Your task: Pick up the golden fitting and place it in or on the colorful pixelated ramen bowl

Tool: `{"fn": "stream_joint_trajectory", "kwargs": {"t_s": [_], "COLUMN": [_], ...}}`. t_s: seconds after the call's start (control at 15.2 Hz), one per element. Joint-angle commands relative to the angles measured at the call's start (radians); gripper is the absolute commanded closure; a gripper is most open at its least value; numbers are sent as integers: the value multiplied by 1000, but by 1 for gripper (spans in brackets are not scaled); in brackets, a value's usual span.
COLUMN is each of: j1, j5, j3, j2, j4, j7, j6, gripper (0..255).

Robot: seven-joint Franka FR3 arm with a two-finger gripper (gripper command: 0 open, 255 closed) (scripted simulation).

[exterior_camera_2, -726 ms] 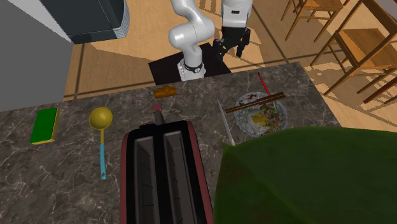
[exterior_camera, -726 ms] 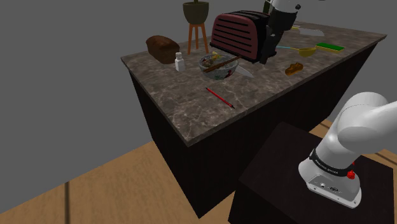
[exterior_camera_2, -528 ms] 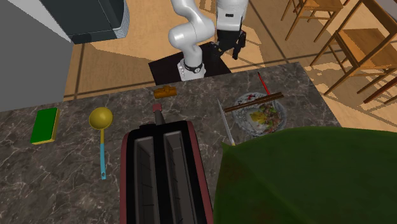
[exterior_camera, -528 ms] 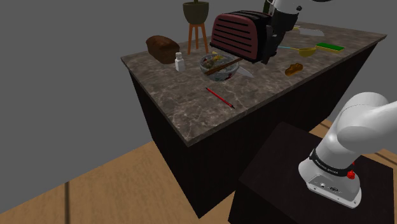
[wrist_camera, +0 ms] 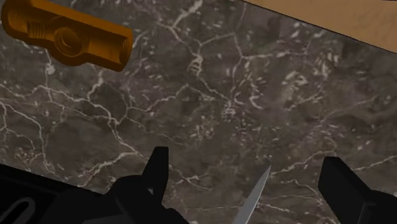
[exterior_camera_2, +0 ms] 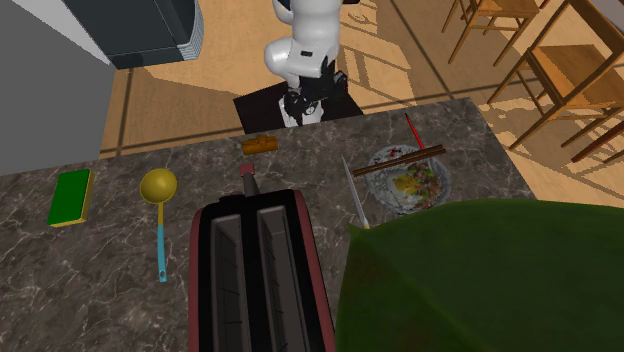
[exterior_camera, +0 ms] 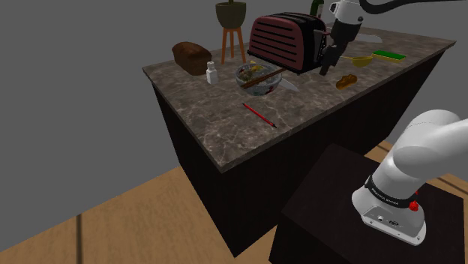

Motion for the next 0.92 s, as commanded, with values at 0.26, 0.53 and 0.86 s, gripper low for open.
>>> {"fn": "stream_joint_trajectory", "kwargs": {"t_s": [0.26, 0.53, 0.86], "j1": [-73, -116, -120], "j5": [-65, -103, -113], "j3": [-120, -202, -221], "j2": [48, 93, 111], "j4": [-13, -11, -54], "j7": [-67, -111, -114], "j6": [69, 119, 181], "gripper": [0, 0, 0]}}
